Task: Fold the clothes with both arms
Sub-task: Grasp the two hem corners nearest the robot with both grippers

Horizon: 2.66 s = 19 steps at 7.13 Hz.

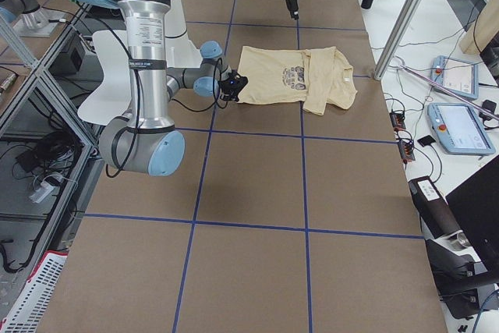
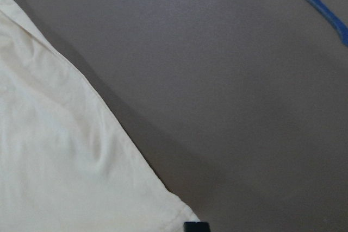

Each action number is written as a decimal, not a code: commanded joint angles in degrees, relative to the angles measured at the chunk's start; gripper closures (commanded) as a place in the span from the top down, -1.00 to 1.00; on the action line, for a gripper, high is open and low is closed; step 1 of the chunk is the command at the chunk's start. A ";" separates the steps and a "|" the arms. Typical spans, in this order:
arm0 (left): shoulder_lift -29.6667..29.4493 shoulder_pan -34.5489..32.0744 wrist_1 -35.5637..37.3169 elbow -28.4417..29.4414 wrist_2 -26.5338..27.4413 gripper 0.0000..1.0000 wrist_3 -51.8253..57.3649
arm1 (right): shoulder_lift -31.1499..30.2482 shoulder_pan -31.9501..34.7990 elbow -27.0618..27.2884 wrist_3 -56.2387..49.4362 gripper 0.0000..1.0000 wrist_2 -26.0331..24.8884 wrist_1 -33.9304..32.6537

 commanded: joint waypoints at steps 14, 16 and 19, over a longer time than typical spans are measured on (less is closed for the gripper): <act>6.83 27.57 6.60 -6.88 16.70 -1.00 -15.13 | -3.48 -2.34 2.56 0.16 -1.00 0.29 0.09; 7.18 26.95 6.60 -8.53 16.70 -1.00 -15.13 | -3.48 -2.34 2.56 0.16 -1.00 0.21 0.18; 15.84 27.29 6.60 -19.39 16.87 -1.00 -15.13 | -3.48 -2.52 4.66 0.24 -1.00 0.29 0.09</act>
